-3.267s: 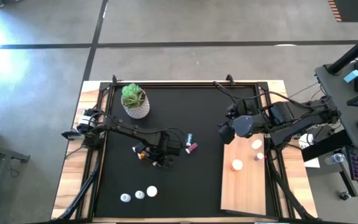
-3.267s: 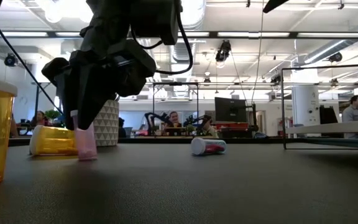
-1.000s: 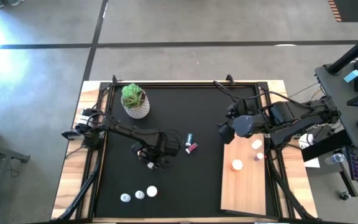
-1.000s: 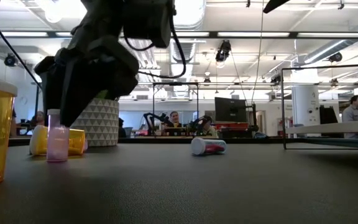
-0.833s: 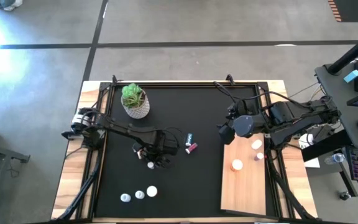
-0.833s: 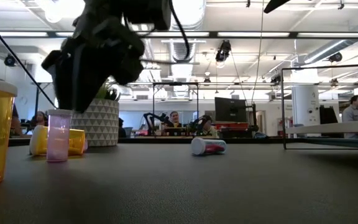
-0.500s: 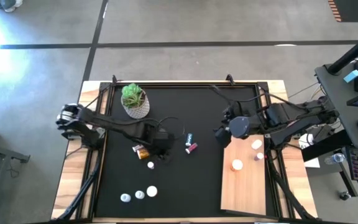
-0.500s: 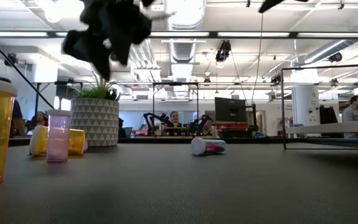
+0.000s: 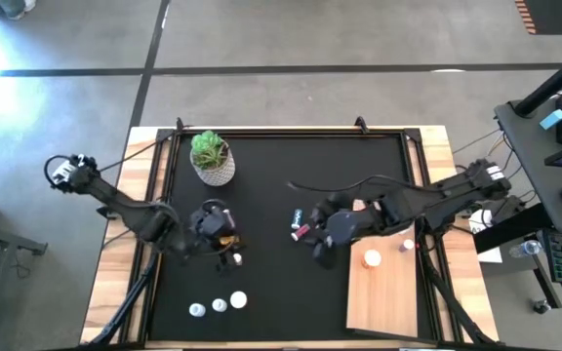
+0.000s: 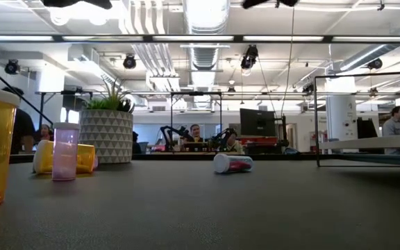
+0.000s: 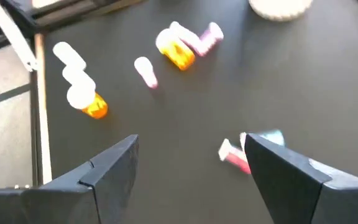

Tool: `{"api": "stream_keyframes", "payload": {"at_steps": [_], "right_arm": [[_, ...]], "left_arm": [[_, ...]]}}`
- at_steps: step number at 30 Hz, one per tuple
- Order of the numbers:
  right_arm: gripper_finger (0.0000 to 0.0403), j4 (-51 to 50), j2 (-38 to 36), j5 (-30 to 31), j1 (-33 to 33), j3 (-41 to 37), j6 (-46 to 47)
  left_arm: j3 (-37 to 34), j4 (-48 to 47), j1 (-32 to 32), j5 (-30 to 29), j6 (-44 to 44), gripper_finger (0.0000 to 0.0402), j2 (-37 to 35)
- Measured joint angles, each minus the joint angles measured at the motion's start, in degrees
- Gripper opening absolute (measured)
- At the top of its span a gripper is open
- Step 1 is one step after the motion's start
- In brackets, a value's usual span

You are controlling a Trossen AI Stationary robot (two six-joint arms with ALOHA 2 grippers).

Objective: Pick and place medicine bottles onto shelf by color
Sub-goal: Put the bottom right pink table bottle on the shelf

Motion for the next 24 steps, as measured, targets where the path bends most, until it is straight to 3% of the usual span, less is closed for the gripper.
{"api": "stream_keyframes", "payload": {"at_steps": [6, 12, 18, 21, 24], "right_arm": [[0.0281, 11.53, 5.52, 0.03, -0.02, 0.0, -8.96], [0.0281, 13.62, 8.1, 0.05, 0.22, 0.0, -9.0], [0.0281, 13.97, 7.54, 0.19, 0.24, 0.0, -6.18], [0.0281, 13.84, 6.77, 0.19, 0.24, 0.0, -5.56], [0.0281, 13.71, 6.42, 0.2, 0.35, 0.0, -5.54]], "left_arm": [[-2.93, 0.83, -0.68, -1.2, -0.3, 0.0193, -0.21], [-3.36, 0.95, -0.52, 9.41, 1.62, 0.0193, 3.08], [-3.38, 6.41, -0.25, 15.56, 12.39, 0.0193, 7.95], [-3.32, 9.03, 1.11, 16.35, 17.67, 0.0193, 7.96], [-3.23, 9.92, 1.47, 15.64, 16.18, 0.0193, 7.68]]}}
